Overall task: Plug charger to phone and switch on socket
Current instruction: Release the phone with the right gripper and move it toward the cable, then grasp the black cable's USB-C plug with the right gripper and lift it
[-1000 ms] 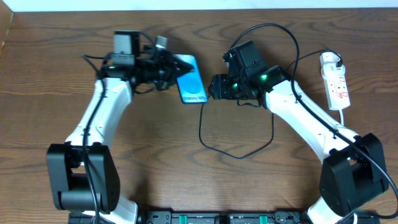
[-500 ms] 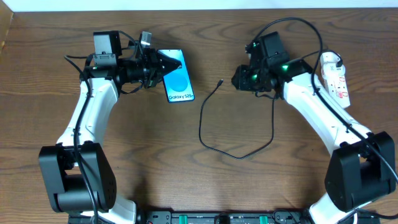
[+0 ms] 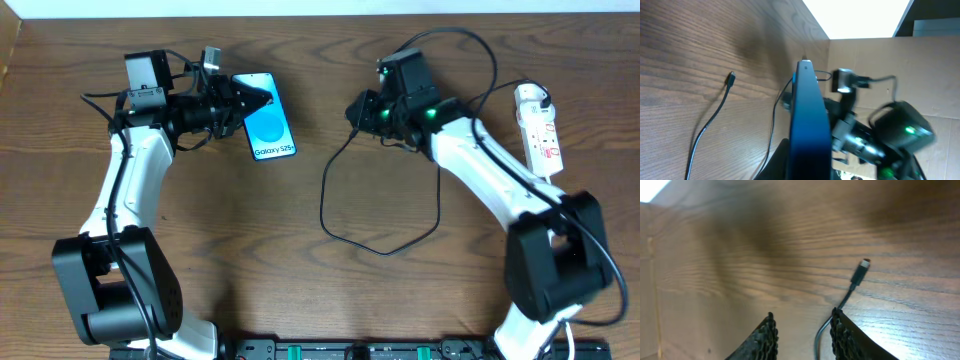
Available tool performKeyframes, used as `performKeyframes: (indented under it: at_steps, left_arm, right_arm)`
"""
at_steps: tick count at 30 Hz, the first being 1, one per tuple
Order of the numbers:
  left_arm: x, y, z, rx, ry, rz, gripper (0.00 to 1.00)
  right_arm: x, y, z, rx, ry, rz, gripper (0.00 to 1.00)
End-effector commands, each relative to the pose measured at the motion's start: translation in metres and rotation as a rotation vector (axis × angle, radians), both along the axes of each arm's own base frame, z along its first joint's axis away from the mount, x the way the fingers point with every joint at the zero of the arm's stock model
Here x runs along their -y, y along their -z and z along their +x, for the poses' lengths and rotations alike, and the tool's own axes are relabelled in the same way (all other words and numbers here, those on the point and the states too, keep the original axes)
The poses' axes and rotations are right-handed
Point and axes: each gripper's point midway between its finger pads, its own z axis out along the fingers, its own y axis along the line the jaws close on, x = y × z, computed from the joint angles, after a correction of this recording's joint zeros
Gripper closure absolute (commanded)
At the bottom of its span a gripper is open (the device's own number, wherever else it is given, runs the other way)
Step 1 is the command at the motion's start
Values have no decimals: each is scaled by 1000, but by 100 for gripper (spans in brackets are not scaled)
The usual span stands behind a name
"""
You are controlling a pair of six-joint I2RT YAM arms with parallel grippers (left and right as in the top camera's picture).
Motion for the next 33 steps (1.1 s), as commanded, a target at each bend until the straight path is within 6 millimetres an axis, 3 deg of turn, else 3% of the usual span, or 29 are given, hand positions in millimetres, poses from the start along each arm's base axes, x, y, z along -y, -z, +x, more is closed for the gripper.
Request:
performKeyframes:
  at_steps: [1, 12, 25, 31, 33]
  left_arm:
    - [2, -8, -2, 32, 25, -16, 93]
    - [1, -6, -1, 29, 13, -1, 93]
    - [1, -5, -1, 25, 13, -2, 93]
    - [1, -4, -3, 7, 13, -4, 93]
    - [1, -4, -3, 7, 13, -4, 93]
  right_arm:
    - [0, 15, 5, -59, 74, 16, 65]
    - [-7, 86, -4, -251, 115, 32, 63]
    - [-33, 125, -8, -323, 128, 94, 62]
    - [-32, 143, -14, -359, 135, 76, 69]
    - [-31, 147, -14, -364, 134, 72, 80]
